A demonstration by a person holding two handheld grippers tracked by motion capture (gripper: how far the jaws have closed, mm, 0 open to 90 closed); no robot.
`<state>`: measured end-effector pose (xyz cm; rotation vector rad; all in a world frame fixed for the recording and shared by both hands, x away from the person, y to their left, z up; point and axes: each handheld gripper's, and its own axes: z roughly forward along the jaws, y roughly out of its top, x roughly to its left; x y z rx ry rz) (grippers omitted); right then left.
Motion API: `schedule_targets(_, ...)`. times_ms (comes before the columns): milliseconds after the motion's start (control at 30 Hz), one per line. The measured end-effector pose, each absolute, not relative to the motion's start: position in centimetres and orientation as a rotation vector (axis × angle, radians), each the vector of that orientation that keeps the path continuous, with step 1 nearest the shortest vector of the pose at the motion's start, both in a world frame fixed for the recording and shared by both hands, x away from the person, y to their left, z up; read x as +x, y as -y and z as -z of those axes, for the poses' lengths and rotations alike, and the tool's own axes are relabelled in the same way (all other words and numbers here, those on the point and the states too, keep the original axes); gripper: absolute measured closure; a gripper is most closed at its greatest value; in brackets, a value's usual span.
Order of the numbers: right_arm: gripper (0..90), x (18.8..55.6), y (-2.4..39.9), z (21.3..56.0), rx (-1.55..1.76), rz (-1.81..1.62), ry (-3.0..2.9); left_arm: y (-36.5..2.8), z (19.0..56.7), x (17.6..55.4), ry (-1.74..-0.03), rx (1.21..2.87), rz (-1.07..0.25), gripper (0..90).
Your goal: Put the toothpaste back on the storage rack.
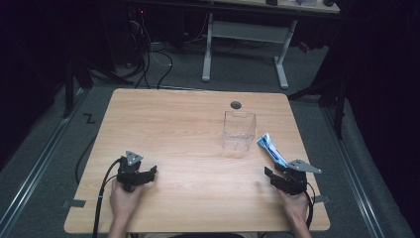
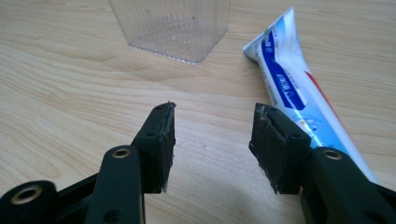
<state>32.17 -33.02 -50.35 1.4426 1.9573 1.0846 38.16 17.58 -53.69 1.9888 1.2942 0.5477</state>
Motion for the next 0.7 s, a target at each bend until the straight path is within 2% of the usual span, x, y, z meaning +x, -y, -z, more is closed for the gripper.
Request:
schedule_targets(333, 45.3, 32.2, 34.1, 49.1, 1.426, -1.093, -1.927, -17.6, 53.7, 38.2, -1.295, 1.989, -0.548, 24.5)
schedule_targets(700, 42.9, 33.9, 34.2, 47.8, 1.407, -1.022, -1.929, -17.6, 53.7, 38.2, -1.295, 1.988, -0.547, 24.5)
